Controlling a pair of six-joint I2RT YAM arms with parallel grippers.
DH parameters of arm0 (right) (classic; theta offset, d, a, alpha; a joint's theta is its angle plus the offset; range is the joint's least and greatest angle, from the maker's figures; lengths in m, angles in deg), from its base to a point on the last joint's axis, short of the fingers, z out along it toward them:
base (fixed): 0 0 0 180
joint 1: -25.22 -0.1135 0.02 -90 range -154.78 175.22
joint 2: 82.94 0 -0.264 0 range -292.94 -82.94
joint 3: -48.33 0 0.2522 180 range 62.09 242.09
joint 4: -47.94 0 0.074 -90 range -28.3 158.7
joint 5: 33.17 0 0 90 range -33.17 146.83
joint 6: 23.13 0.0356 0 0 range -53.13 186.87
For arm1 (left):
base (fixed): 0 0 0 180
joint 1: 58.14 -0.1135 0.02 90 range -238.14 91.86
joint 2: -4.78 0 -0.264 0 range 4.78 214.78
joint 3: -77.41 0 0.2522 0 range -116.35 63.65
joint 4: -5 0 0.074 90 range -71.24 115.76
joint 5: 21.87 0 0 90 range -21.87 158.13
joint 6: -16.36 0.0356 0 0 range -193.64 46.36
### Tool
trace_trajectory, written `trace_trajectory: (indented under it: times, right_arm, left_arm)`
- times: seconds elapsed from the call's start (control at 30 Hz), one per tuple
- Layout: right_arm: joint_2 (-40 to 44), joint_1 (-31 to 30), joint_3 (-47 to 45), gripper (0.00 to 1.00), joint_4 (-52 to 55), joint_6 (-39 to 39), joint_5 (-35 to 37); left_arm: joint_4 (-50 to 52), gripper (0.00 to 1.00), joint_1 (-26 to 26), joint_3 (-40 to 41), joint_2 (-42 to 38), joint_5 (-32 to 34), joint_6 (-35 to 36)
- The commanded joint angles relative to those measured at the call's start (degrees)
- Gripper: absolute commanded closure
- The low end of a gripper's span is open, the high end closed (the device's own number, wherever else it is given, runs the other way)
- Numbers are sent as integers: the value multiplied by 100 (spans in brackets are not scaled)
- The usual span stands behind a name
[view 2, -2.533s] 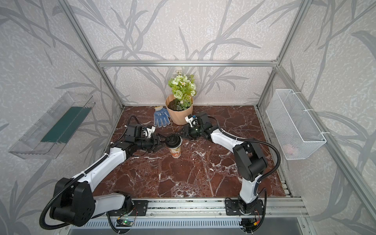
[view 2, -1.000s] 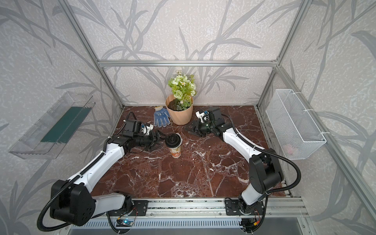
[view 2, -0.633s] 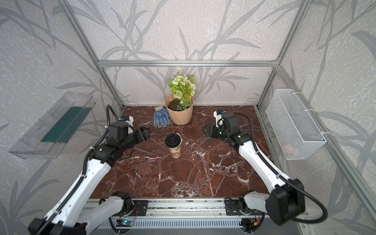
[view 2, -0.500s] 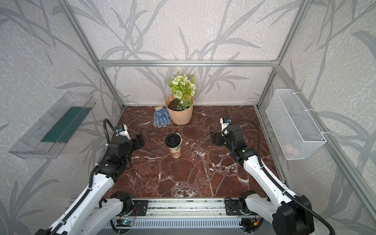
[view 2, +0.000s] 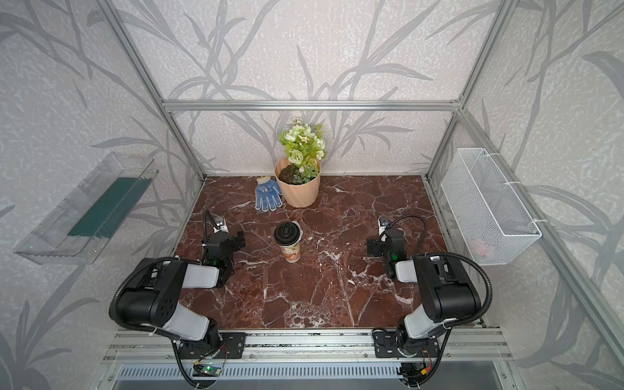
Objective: Put the leak-proof paper on the milk tea cups
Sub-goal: Reset both arms
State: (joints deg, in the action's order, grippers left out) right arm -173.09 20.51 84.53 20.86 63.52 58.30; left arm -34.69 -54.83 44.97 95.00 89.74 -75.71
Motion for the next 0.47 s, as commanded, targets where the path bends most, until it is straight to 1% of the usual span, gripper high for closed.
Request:
trace_trajectory:
  times: [0.0,0.03,0.1,0.17,0.23,0.33,0.43]
  right_arm:
    - [188,23,121,1,-667,-72,-323]
    - [98,23,44,1,-969,-59,-317]
    - [33,23,-15,1,-1180,-73,-307]
    - [100,-37,36,1,-982,-143,-255]
    - [193,-39,171,1,-556,-136,-239]
    - [121,-39,150,1,-698,-96,-209]
    - [173,-47,147,1,-623,-139,-233]
  left_arm:
    - [-542,1,-132,-82,-20,-30,-159]
    - [-522,1,-155,-109,1,-60,-160]
    - [-624,1,-155,-90,26,-66,-123]
    - [-554,1,-155,-108,13,-62,-128]
    - [-577,1,-149,-111,22,-51,-103]
    - [-513,1,-42,-180,53,133,-23]
    - [-490,1,-41,-174,44,124,-31]
